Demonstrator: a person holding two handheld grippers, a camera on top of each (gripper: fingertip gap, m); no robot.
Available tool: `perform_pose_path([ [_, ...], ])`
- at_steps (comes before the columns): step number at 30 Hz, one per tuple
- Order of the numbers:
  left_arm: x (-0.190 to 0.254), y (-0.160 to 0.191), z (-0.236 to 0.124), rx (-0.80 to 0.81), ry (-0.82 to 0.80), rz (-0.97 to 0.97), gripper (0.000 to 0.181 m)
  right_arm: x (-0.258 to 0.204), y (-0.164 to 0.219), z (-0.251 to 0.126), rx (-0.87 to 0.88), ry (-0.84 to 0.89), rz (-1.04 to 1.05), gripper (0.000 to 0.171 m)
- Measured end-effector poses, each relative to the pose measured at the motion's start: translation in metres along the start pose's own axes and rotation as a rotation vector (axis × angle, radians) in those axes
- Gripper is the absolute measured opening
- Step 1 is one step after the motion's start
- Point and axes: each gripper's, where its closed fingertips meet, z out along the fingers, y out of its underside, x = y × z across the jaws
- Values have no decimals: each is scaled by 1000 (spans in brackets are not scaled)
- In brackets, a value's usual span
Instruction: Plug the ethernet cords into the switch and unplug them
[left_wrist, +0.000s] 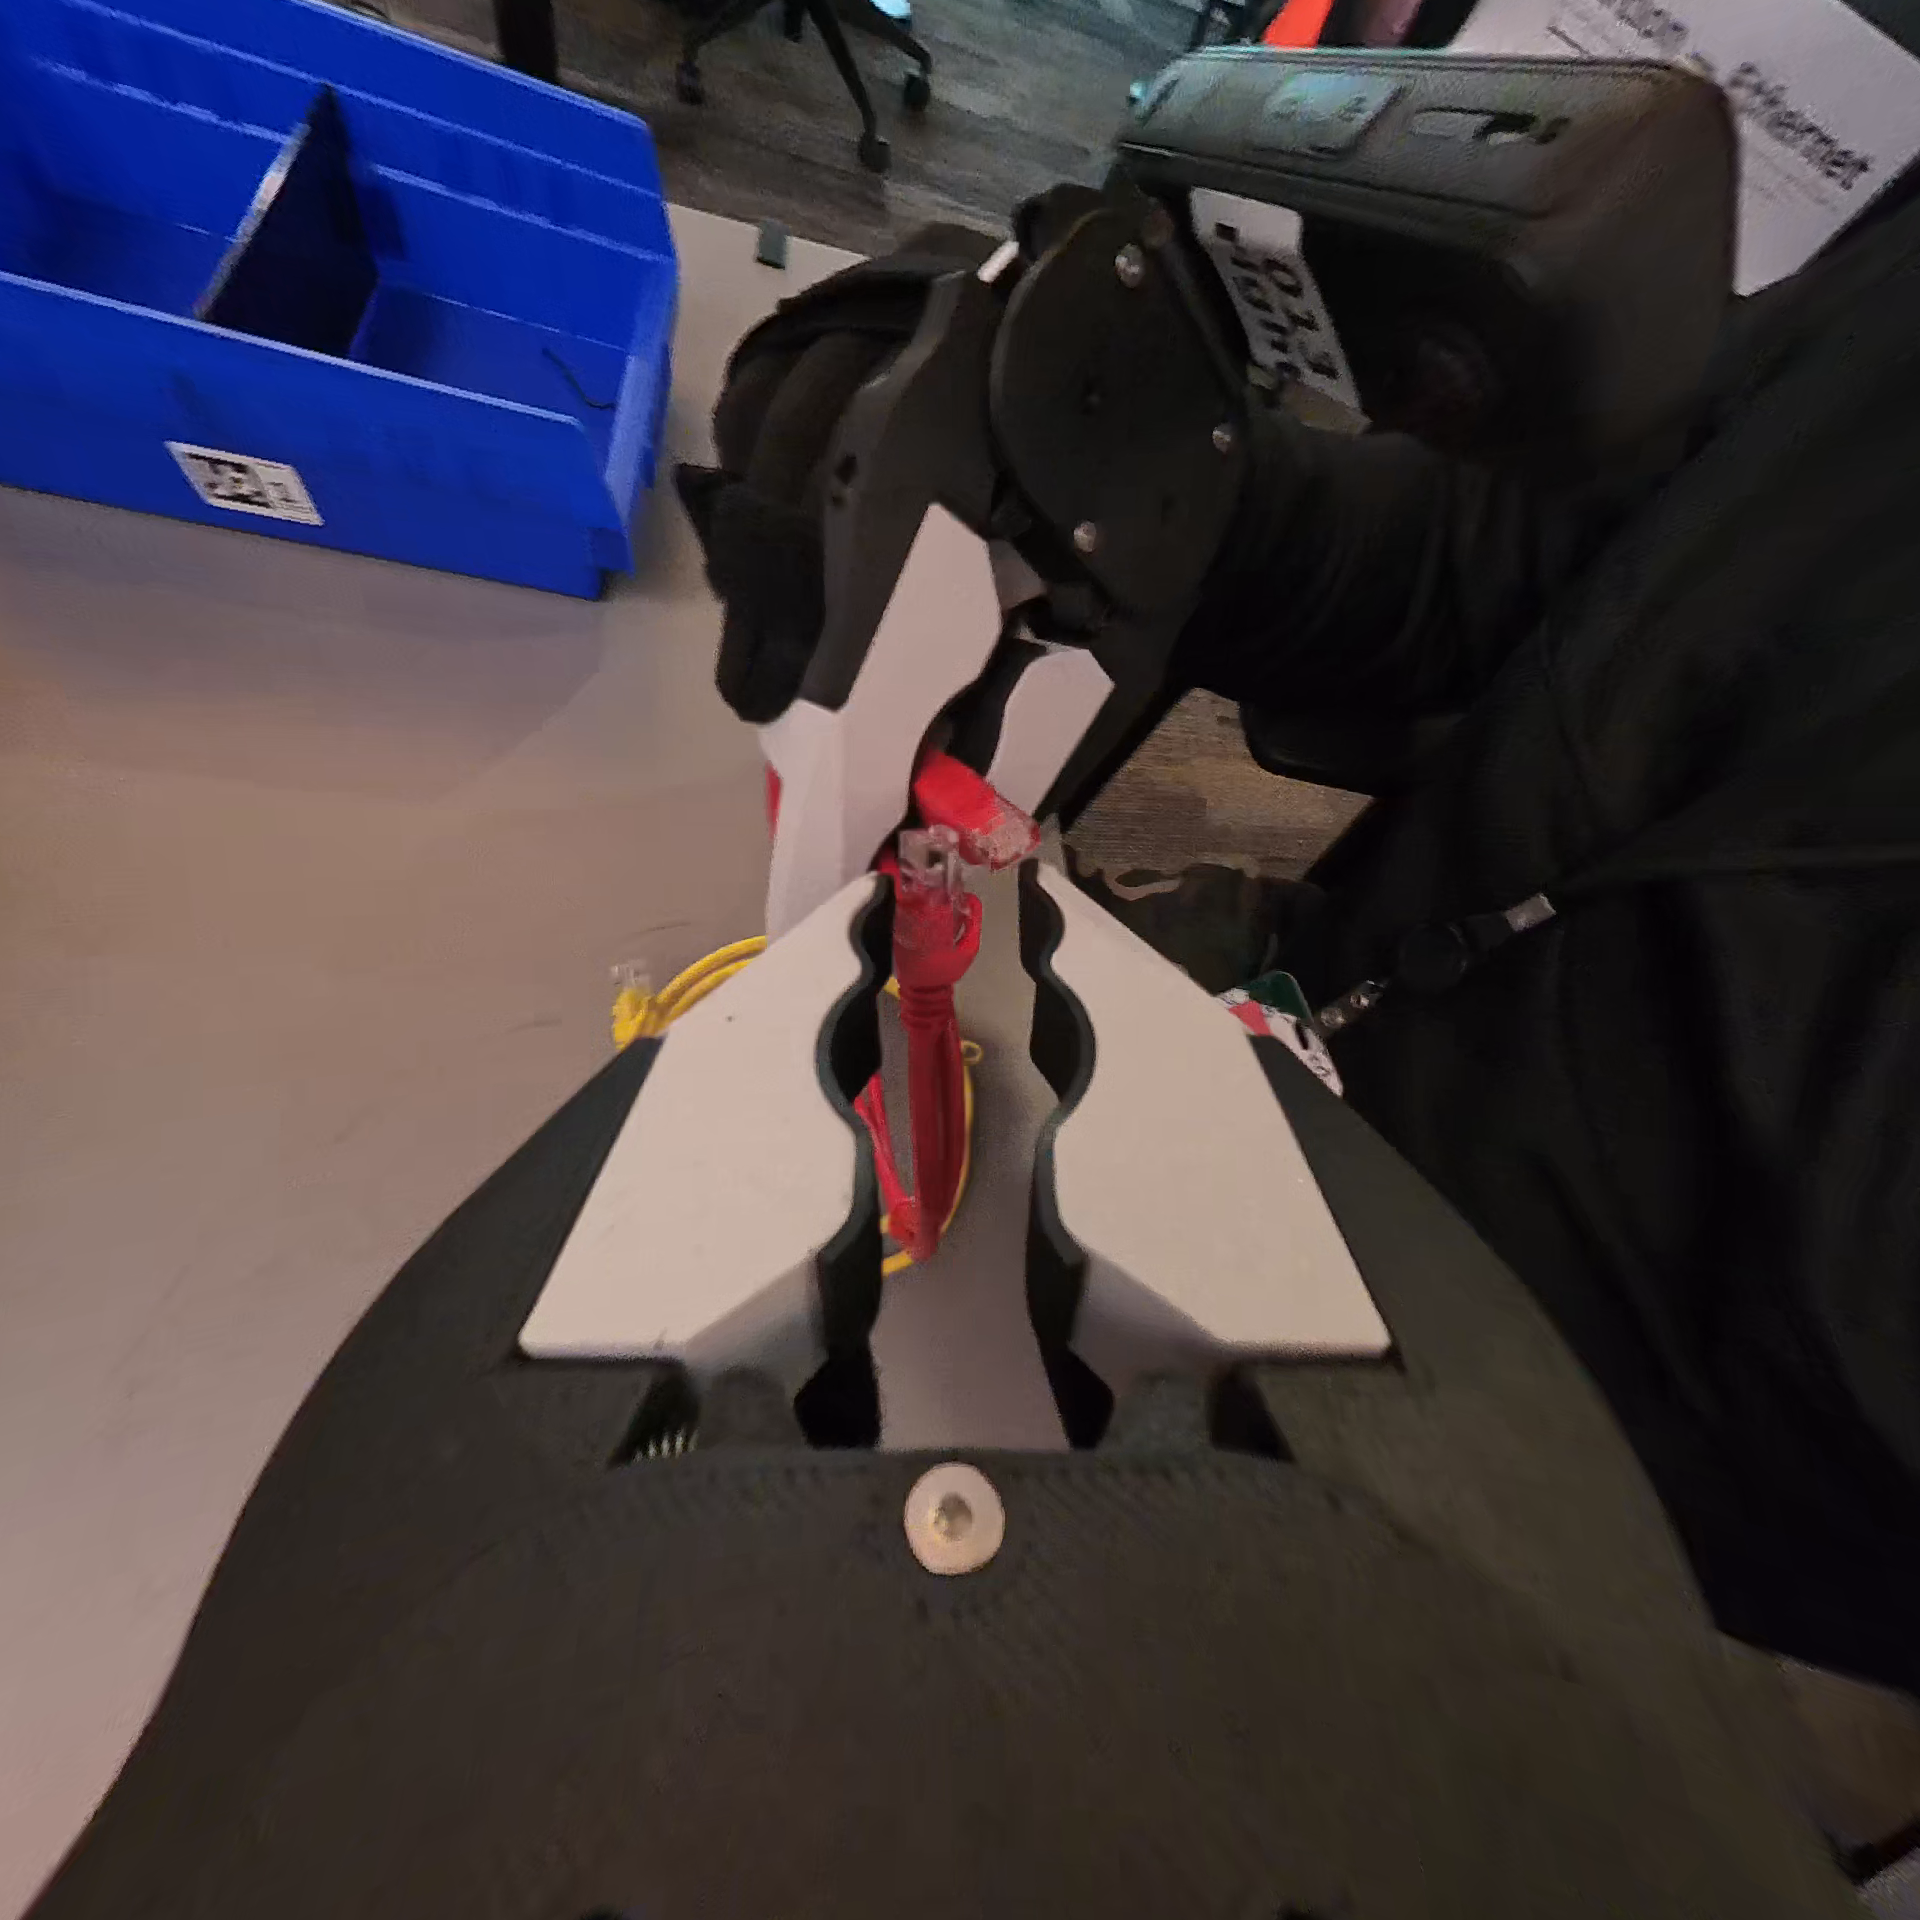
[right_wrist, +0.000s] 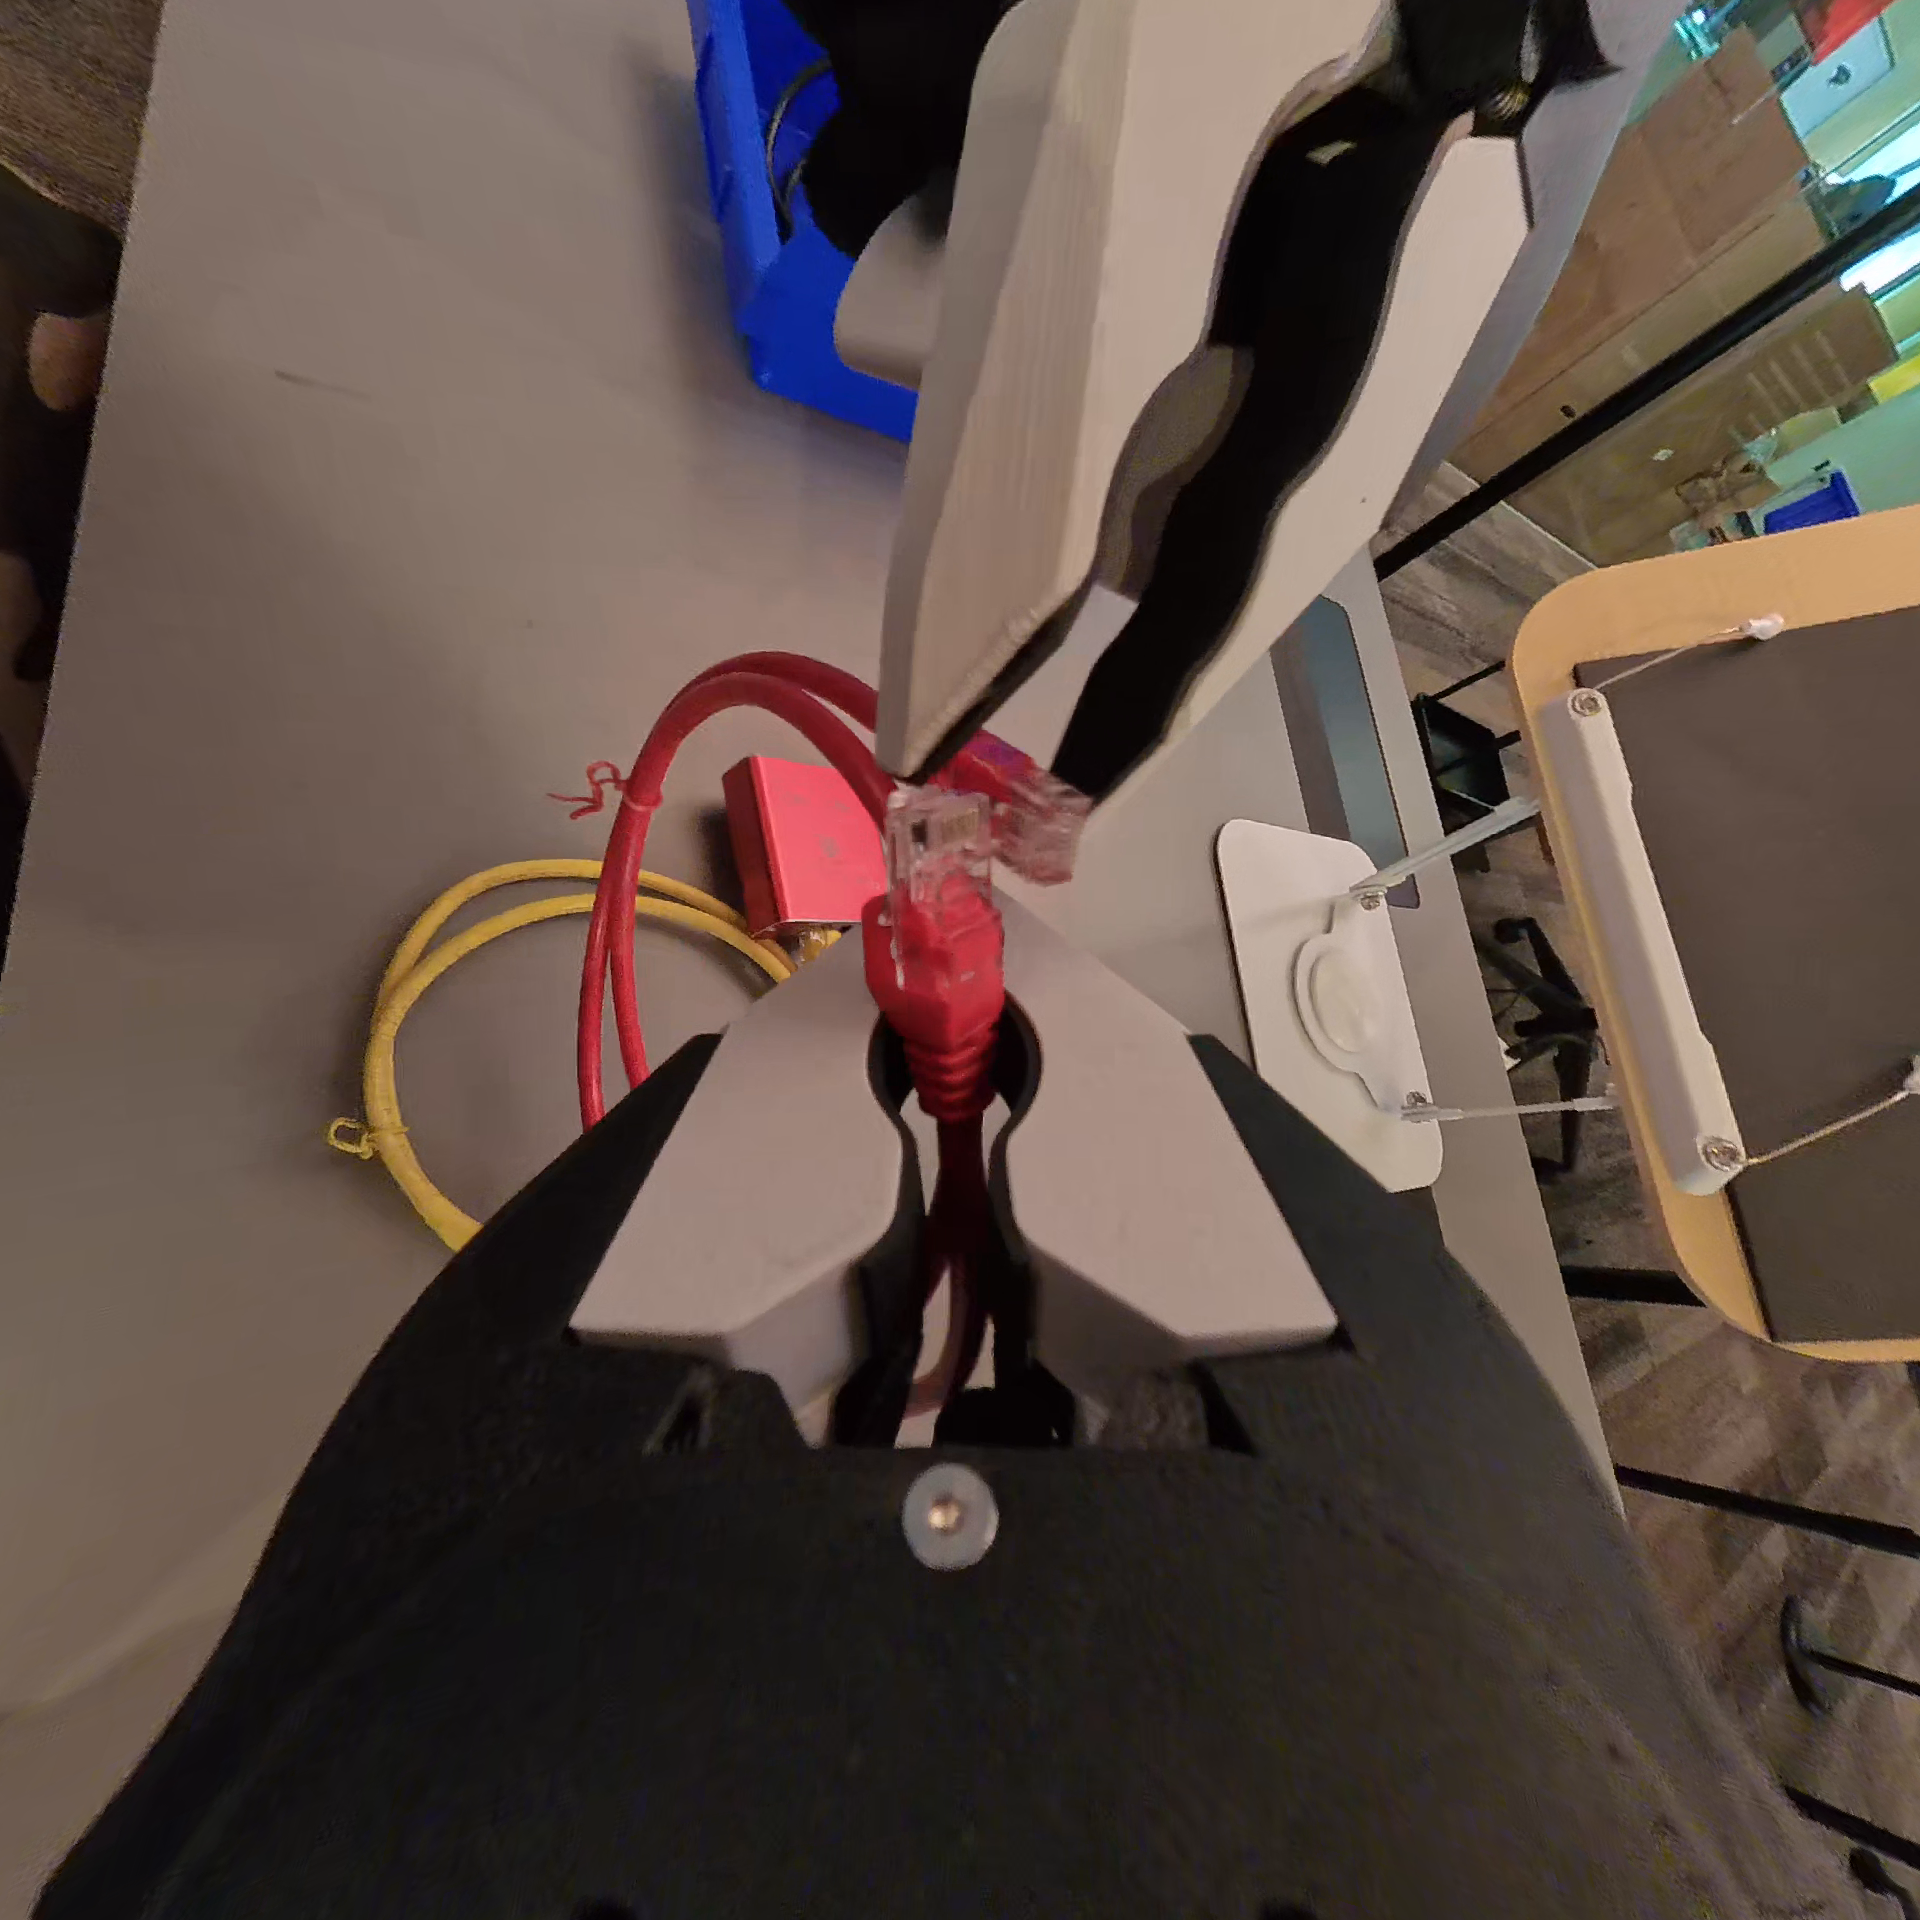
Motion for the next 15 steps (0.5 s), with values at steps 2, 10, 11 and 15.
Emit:
perform_pose_path([
  [2, 5, 2, 3, -17, 44, -11, 17, -3, 1, 0, -3, -12, -10, 0],
  [10, 3, -30, -27, 234, 39, -15, 9, 11, -7, -11, 175, -28, 173, 0],
  [11, 0, -38, -36, 300, 26, -23, 9, 17, -7, -14, 231, -26, 231, 0],
  [15, -13, -65, -74, 557, -22, -54, 8, 39, 14, -15, 386, -54, 553, 0],
])
